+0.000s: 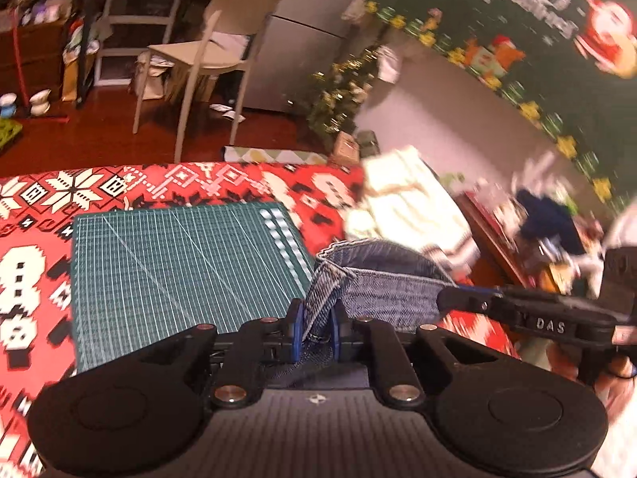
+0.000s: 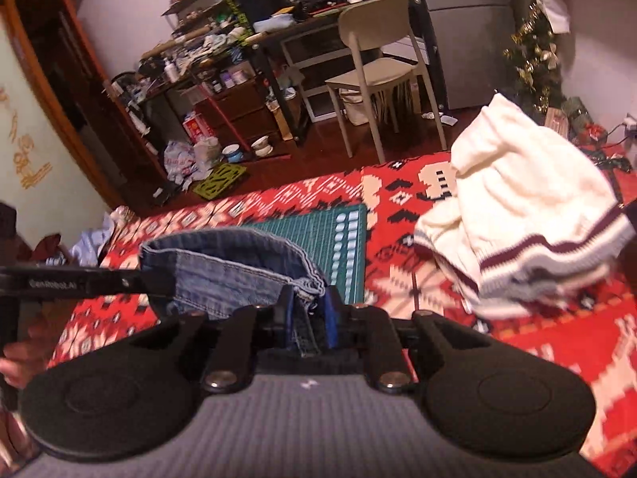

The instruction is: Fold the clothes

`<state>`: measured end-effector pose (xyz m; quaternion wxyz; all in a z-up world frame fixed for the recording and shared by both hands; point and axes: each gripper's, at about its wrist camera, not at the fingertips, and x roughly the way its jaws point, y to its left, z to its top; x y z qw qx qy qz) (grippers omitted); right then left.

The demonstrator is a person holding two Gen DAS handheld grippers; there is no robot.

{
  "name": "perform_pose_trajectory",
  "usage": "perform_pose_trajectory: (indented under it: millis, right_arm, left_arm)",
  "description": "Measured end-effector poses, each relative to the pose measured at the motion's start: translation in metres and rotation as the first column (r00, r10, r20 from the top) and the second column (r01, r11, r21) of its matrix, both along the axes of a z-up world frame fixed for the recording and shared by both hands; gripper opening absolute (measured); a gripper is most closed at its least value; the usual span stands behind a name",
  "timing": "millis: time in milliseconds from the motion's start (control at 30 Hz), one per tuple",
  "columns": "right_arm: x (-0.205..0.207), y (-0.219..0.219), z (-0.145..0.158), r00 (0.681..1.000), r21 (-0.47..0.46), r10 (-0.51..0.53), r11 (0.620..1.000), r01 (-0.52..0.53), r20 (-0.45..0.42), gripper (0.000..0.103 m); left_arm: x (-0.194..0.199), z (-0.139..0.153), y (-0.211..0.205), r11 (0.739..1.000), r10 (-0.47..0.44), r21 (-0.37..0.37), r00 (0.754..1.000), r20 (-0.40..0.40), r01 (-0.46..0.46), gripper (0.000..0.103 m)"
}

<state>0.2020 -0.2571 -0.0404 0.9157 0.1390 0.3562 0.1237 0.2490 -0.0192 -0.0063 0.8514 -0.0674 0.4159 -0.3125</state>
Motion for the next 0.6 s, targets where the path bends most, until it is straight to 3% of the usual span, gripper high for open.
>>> perform_pose_trajectory:
  millis: [133,300,400,500,533,600]
  right_arm:
    - [-0.048,0.006,0.01,0.999,-0.038,0.047,0.998,-0.048,-0.028,0.017]
    - [-0.085,0.017,0.006,0.975,-0.051,0.095,0.993,-0.107,-0.203,0.019]
    - [-0.102,0.022,0.0,0.952,-0.06,0.115,0.989,-0.137,-0.284,0.022]
    - [-0.114,0.017,-0.003,0.947,-0.028,0.114,0.991,-0.129,-0.299,0.022]
    - [-0.119,0.013,-0.002,0.949,-0.005,0.117,0.992,-0.124,-0.293,0.023]
    - [-0.126,0.008,0.002,0.955,0.019,0.111,0.994,-0.11,-0.274,0.023]
  left_arm:
    - [-0.045,0.003,0.002,0.998,-0.037,0.054,0.999,-0.017,0.038,0.013]
    - [-0.085,-0.012,0.003,0.99,-0.038,0.132,0.99,-0.134,0.056,0.017]
    - [-0.106,-0.022,0.004,0.978,-0.048,0.189,0.98,-0.193,0.086,0.024]
    - [-0.12,-0.031,0.011,0.97,-0.054,0.22,0.974,-0.218,0.103,0.028]
    - [-0.123,-0.033,0.015,0.971,-0.05,0.215,0.972,-0.228,0.1,0.035]
    - [-0.124,-0.033,0.022,0.977,-0.036,0.198,0.972,-0.232,0.083,0.036]
